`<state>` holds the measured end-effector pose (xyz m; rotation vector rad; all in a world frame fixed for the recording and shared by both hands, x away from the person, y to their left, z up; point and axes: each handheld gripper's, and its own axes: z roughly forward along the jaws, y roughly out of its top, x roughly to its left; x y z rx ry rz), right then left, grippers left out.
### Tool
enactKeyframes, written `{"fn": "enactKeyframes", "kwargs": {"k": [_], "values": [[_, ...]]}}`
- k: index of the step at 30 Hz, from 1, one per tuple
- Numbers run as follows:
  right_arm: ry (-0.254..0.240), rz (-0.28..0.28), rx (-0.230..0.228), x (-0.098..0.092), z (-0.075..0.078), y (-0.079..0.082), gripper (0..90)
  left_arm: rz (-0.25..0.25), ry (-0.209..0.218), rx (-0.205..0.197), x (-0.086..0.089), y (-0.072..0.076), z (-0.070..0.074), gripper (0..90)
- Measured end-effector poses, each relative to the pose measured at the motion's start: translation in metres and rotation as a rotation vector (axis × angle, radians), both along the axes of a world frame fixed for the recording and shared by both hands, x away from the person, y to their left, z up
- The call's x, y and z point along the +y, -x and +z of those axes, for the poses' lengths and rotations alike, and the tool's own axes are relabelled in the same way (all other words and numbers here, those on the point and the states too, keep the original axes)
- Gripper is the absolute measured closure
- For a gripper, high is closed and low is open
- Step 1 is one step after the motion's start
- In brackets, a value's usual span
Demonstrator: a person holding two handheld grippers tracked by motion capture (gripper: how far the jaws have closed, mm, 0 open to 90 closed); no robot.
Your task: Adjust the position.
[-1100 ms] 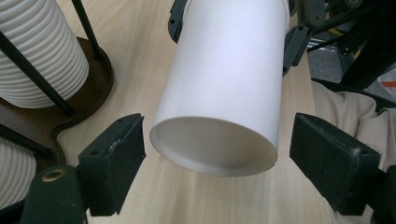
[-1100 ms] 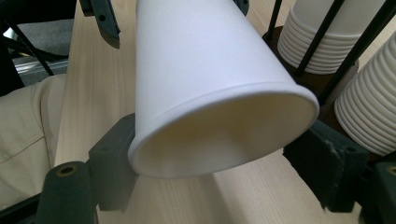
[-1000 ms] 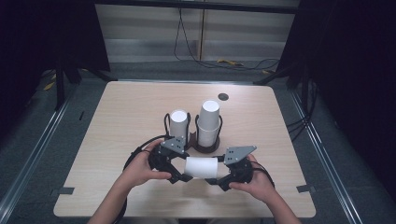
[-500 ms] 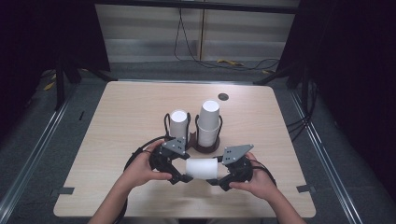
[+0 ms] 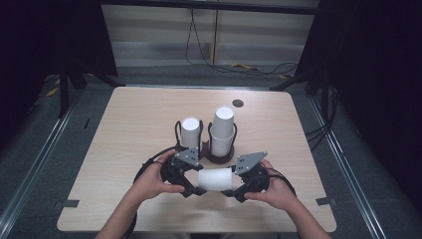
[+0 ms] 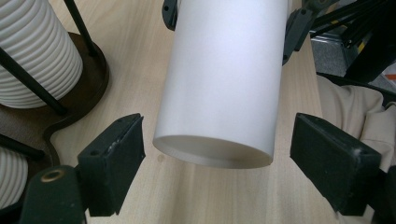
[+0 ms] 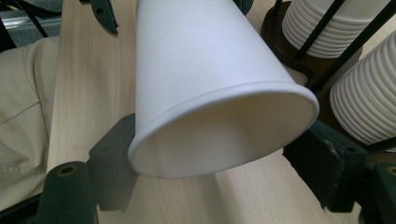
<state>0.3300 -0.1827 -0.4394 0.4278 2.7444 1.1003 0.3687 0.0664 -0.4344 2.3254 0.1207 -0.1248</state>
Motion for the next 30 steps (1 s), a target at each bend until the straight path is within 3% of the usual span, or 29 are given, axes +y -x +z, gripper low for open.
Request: {"fn": "enactKeyframes", "kwargs": {"k": [3,8,17,20,24,30], "values": [[0.02,0.004,-0.006,0.001,0.001,0.0,22.1,0.003,0.006,-0.002,0.0,0.0,0.0,17.5],[0.041,0.015,-0.012,0.005,0.003,0.0,22.0,-0.008,-0.023,-0.016,-0.002,0.001,0.0,17.3],[0.077,0.04,-0.034,0.013,0.007,0.002,22.0,-0.019,-0.008,-0.011,-0.003,0.004,0.0,16.8],[0.096,0.05,-0.048,0.016,0.007,0.004,21.9,-0.041,-0.021,-0.032,-0.004,0.004,-0.001,22.2],[0.095,0.053,-0.05,0.018,0.008,0.004,21.8,-0.05,-0.038,-0.03,-0.005,0.005,-0.002,31.1],[0.096,0.063,-0.054,0.018,0.008,0.004,21.9,-0.056,-0.053,-0.039,-0.006,0.005,-0.005,32.1]]}}
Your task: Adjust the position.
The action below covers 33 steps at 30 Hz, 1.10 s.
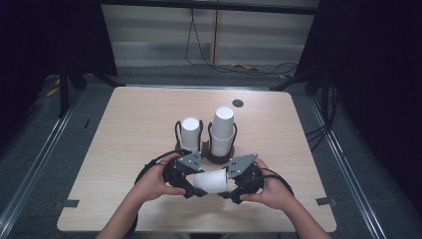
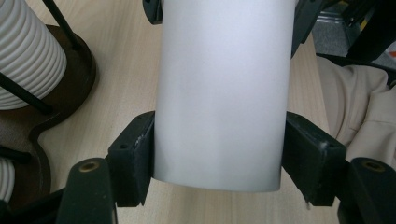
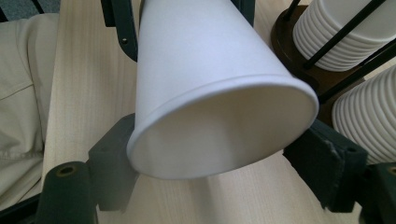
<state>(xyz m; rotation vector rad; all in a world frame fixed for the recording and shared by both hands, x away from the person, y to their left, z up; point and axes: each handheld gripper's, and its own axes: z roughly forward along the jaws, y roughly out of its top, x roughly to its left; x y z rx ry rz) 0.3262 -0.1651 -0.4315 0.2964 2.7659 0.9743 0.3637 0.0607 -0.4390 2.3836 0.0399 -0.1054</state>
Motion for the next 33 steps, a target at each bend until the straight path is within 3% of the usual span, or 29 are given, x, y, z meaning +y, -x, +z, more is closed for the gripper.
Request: {"fn": "enactKeyframes", "kwargs": {"k": [6,11,15,17,18,24,33], "values": [[-0.001,0.007,0.005,0.0,-0.002,0.0,21.7,-0.01,-0.018,0.012,0.0,-0.001,-0.001,32.7],[-0.017,0.0,0.006,-0.001,-0.002,0.0,20.6,-0.013,0.024,0.018,0.002,-0.002,-0.003,32.8],[-0.069,-0.015,0.024,-0.004,-0.003,0.0,18.8,-0.006,0.057,0.037,0.005,-0.003,-0.003,32.7],[-0.117,-0.034,0.026,-0.007,-0.005,0.0,16.6,-0.009,0.071,0.041,0.007,-0.004,-0.002,32.7],[-0.176,-0.055,0.05,-0.01,-0.006,-0.001,15.3,-0.009,0.086,0.048,0.01,-0.005,-0.001,32.7],[-0.261,-0.095,0.07,-0.016,-0.011,-0.001,13.4,-0.008,0.121,0.066,0.013,-0.007,-0.001,32.7],[-0.342,-0.123,0.089,-0.021,-0.021,0.0,13.3,-0.004,0.155,0.077,0.016,-0.008,0.001,32.7]]}}
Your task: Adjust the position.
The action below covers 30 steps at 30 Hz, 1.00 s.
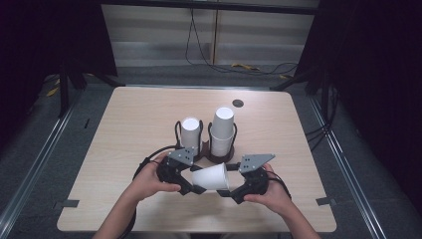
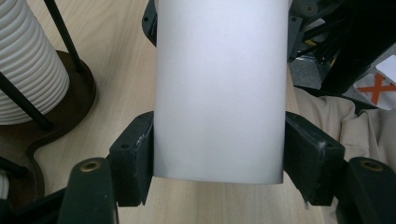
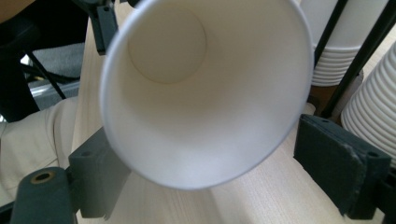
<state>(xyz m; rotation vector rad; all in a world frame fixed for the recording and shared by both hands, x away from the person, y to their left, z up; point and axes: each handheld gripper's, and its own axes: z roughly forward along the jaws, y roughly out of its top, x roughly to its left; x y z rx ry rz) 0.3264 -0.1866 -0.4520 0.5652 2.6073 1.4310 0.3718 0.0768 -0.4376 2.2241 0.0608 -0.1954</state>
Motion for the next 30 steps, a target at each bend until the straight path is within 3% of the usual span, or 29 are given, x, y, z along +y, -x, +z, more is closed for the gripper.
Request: {"fn": "enactKeyframes", "kwargs": {"k": [2,16,30], "values": [[-0.036,-0.008,0.007,-0.002,-0.003,0.0,13.3,0.002,0.011,0.006,0.001,0.0,0.001,32.7],[-0.083,-0.019,0.025,-0.002,-0.012,0.0,13.3,-0.009,0.04,0.01,0.001,0.001,0.003,32.7],[-0.134,0.015,0.018,-0.002,0.001,0.002,17.1,-0.003,0.026,0.024,-0.001,0.0,-0.002,32.7]]}}
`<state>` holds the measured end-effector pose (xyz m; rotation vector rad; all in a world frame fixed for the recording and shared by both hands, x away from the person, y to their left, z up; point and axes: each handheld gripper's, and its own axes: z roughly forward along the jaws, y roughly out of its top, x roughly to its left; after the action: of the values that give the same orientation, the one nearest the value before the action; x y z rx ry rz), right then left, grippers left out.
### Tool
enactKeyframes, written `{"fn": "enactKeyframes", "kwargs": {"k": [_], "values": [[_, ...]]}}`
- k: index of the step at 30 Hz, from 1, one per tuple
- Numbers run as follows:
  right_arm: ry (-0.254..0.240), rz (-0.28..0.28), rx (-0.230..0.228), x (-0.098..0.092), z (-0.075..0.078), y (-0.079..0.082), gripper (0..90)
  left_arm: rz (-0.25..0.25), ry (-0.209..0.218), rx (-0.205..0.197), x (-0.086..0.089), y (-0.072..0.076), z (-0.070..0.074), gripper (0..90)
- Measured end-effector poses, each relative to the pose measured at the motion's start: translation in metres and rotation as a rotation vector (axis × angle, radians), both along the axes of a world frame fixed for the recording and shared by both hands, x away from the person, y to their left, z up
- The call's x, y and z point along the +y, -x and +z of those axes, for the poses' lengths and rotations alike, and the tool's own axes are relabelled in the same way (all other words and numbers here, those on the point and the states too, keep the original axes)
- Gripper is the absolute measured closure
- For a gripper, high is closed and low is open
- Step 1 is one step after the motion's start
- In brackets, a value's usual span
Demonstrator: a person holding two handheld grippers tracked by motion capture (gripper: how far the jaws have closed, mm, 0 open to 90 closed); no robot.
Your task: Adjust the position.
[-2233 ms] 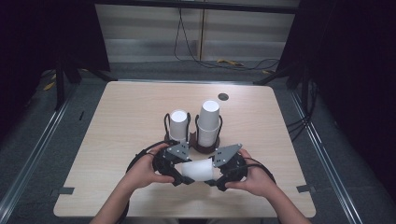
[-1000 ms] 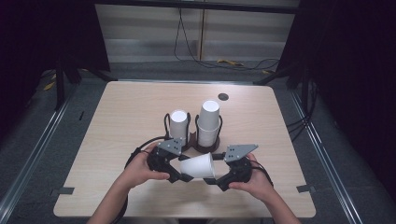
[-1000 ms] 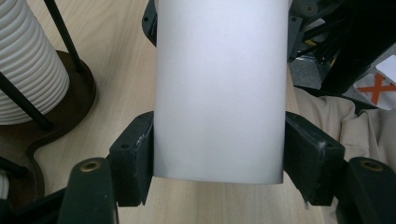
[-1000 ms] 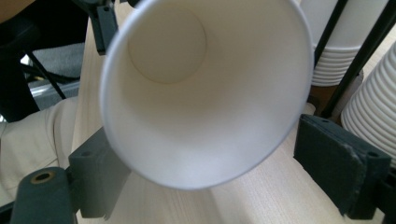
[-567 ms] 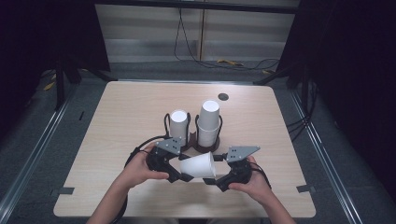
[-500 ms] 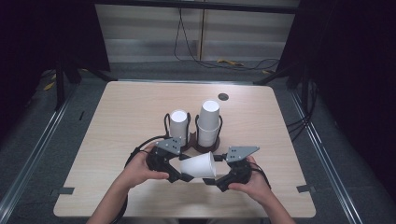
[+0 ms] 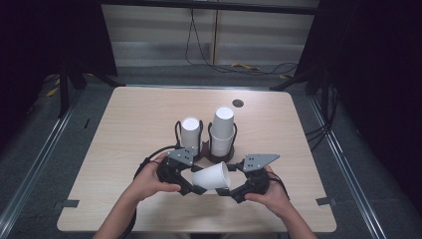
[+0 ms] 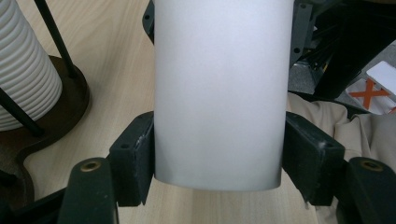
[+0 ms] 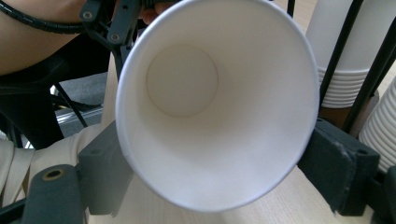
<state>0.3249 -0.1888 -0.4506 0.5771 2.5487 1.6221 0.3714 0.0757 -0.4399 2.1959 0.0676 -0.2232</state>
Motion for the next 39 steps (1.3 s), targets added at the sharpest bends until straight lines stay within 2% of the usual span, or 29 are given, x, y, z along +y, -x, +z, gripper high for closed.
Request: {"fn": "enactKeyframes", "kwargs": {"k": [5,11,17,20,22,23,25,27,30,32,34,37,39], "values": [[0.004,0.0,0.01,0.0002,0.0014,-0.0005,16.6,-0.009,-0.018,-0.011,-0.0028,0.0004,-0.0012,32.8],[0.001,0.0,0.013,-0.0001,0.0015,-0.0012,17.5,0.0,-0.029,-0.005,-0.005,0.0013,-0.0034,32.8],[0.028,0.012,-0.024,0.0018,0.0079,0.0001,20.5,-0.014,-0.035,-0.016,-0.0067,0.0006,-0.0052,33.1],[0.03,0.016,-0.025,0.0016,0.0087,-0.0004,21.1,-0.009,-0.041,-0.021,-0.0067,0.0007,-0.0047,32.5],[0.032,0.019,-0.027,0.0018,0.009,-0.0003,21.9,0.003,-0.06,-0.023,-0.0065,0.0002,-0.005,31.6],[0.039,0.02,-0.029,0.002,0.0095,-0.0002,22.6,0.011,-0.061,-0.022,-0.0068,-0.0002,-0.0063,26.2],[0.043,0.021,-0.034,0.0022,0.0094,-0.0003,22.9,0.016,-0.088,-0.028,-0.0072,-0.0004,-0.0074,24.9],[0.054,0.021,-0.035,0.0024,0.0092,-0.0002,23.3,0.007,-0.095,-0.026,-0.008,0.0001,-0.0082,24.8],[0.055,0.021,-0.037,0.0024,0.0085,-0.0009,23.2,-0.007,-0.098,-0.038,-0.0094,0.0025,-0.0065,29.9],[0.054,0.023,-0.038,0.0026,0.0084,-0.0008,23.3,-0.003,-0.102,-0.028,-0.01,0.0027,-0.0062,25.9],[0.06,0.026,-0.038,0.0026,0.0084,-0.0006,23.5,-0.009,-0.102,-0.029,-0.0095,0.0023,-0.0063,26.5],[0.058,0.026,-0.039,0.0025,0.0082,-0.0005,23.3,-0.014,-0.108,-0.044,-0.0087,0.0024,-0.0056,30.9],[0.046,0.031,-0.032,0.0027,0.0084,-0.0001,23.0,-0.008,-0.1,-0.04,-0.0091,0.0033,-0.0053,34.2]]}}
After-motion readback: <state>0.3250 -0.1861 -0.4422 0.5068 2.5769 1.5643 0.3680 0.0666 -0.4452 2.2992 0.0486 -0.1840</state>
